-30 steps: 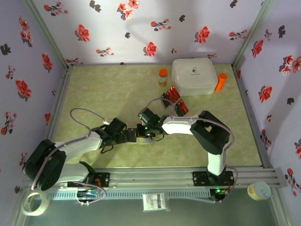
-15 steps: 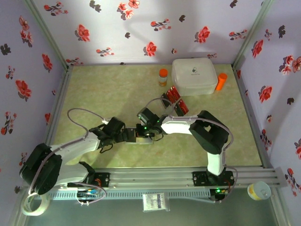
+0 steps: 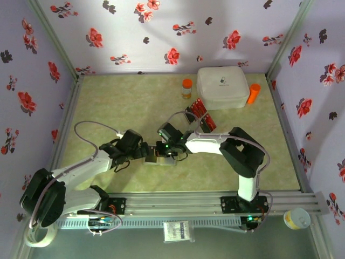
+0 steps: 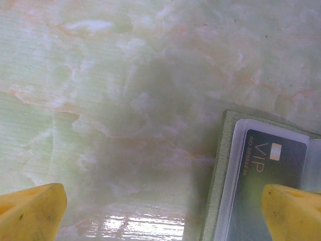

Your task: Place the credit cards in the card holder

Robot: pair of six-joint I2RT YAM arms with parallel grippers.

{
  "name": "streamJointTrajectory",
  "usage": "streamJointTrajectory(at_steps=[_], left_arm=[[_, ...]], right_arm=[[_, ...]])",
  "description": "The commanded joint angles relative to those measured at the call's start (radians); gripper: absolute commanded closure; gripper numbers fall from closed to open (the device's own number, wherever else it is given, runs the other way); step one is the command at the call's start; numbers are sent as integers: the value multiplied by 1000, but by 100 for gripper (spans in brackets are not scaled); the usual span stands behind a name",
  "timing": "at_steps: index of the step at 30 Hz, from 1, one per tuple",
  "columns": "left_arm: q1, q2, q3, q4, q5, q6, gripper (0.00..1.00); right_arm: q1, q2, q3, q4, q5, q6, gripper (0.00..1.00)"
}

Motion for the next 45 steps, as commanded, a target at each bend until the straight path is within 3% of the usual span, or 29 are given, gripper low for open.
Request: streamJointTrajectory(at_steps=[1, 26, 36, 45], left_arm=[[9, 8, 28, -31, 5, 22, 0], [5, 72, 65, 6, 66, 52, 0], [3, 121, 78, 68, 125, 76, 0], [2, 143, 72, 119, 167, 91, 0]], right_arm=[[1, -17, 20, -28, -4, -12, 100], [-103, -234, -70, -156, 97, -101, 98], [-104, -307, -115, -277, 215, -168, 59], [-103, -284, -171, -245, 222, -159, 53]])
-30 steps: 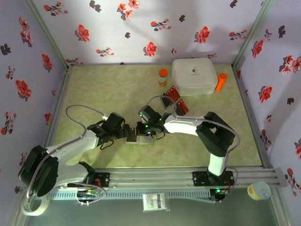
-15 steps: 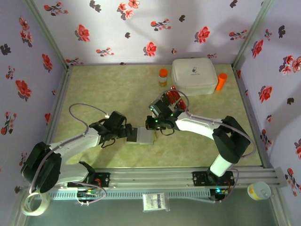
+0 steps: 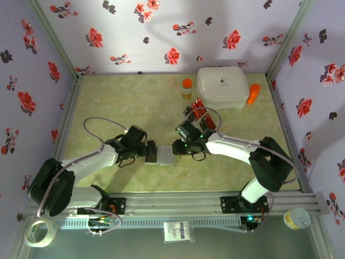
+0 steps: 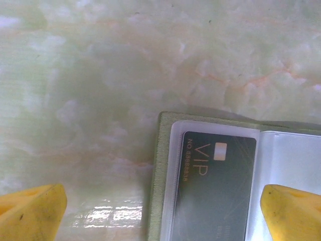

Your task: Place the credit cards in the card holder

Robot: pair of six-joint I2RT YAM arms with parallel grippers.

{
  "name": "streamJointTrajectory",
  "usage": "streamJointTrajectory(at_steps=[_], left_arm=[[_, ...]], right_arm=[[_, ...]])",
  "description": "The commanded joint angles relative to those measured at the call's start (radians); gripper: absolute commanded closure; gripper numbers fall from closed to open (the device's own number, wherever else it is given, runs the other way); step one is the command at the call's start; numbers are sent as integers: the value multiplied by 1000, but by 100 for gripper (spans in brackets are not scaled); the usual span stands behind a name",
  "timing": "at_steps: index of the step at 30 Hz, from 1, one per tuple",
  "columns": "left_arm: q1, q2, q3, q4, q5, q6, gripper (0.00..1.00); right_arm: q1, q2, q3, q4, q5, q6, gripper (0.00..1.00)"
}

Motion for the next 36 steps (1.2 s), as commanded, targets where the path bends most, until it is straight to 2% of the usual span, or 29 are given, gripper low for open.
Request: streamJointTrajectory(at_steps=[1, 6, 13, 19, 36], left_arm=[[0, 24, 20, 32, 34, 28, 0], [1, 43, 22, 49, 52, 31, 0], [2, 64, 18, 66, 54, 33, 0], [1, 81, 15, 91, 67, 35, 0], [-3, 142, 35, 157, 110, 33, 0]], right_arm=[[0, 15, -11, -1, 30, -13, 54], [-1, 32, -20, 10, 41, -16, 61], [-5, 43, -38, 26, 41, -15, 86], [-9, 41, -50, 40, 35, -11, 100], [-14, 47, -70, 93, 1, 12, 100]])
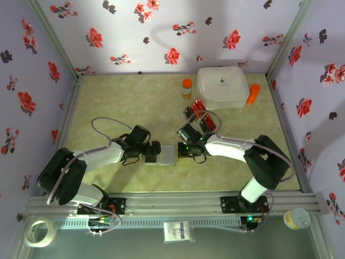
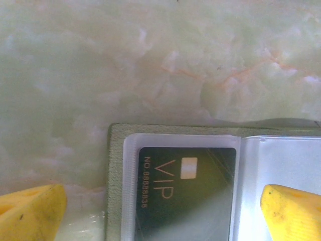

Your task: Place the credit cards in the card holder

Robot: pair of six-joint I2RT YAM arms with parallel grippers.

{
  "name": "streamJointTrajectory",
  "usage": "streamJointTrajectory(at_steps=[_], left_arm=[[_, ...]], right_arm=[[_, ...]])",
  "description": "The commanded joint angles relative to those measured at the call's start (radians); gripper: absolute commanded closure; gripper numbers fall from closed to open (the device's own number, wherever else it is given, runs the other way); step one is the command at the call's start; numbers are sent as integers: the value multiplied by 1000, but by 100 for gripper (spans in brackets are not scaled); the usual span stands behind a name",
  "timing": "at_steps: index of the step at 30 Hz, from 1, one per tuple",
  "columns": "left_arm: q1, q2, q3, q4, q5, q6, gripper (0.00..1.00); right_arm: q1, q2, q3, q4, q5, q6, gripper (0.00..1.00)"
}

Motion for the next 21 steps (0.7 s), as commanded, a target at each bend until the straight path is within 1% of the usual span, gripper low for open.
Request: streamJointTrajectory(at_steps=[1, 11, 21], left_arm=[[-5, 14, 32, 31, 25, 16, 0], [-27, 5, 51, 49, 49, 13, 0], [-31, -80, 32, 34, 38, 0, 0]], right_arm=[[-6, 13, -14, 35, -17, 18, 100], [-6, 12, -22, 50, -24, 24, 100], [-6, 10, -26, 58, -24, 26, 100]])
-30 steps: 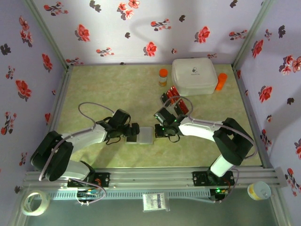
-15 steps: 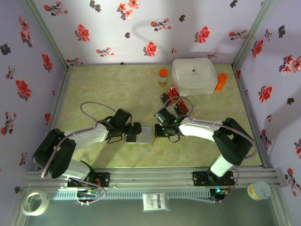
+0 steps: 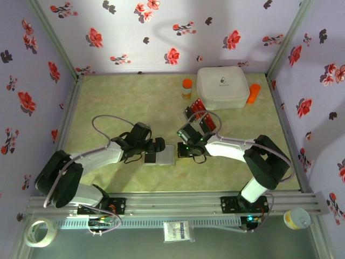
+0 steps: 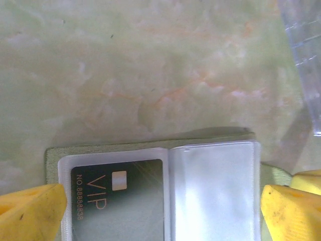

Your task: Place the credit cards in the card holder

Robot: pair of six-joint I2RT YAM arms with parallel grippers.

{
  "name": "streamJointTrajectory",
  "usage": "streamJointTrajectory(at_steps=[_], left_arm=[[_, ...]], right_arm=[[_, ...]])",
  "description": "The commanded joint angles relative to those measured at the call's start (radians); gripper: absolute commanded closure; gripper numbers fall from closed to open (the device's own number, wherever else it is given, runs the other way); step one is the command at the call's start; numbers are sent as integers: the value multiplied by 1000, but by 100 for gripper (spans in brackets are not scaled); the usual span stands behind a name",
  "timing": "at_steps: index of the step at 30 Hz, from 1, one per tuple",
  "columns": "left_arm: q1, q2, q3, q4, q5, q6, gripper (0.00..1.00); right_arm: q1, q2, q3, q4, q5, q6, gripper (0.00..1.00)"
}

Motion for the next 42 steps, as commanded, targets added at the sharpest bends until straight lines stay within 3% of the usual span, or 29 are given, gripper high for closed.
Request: streamJointTrajectory(at_steps=[1, 10, 17, 20, 23, 25, 33, 37, 42], left_arm=[[-6, -32, 2, -13, -3, 0, 0], [-6, 42, 32, -116, -87, -8, 0], [-6, 69, 33, -102, -91, -2, 0], [-6, 66, 27, -91, -91, -1, 0], [-6, 63, 26, -86, -87, -2, 0], [-6, 61, 27, -85, -86, 0, 0], [-6, 26, 11, -76, -93, -10, 0], [-6, 17, 7, -78, -100, -12, 0], [-5, 2, 10, -93, -124, -22, 0]], right_arm=[[-2, 9, -11, 22, -16, 26, 100], [-4, 12, -5, 22, -16, 26, 100], [-5, -16, 4, 22, -36, 32, 100], [-5, -38, 6, 17, -36, 38, 92], [-3, -58, 13, 17, -44, 43, 68], [0, -71, 13, 17, -44, 47, 65], [33, -90, 37, 24, -50, 65, 95], [58, -52, 47, 56, -61, 83, 100], [81, 19, 50, 101, -71, 103, 100]])
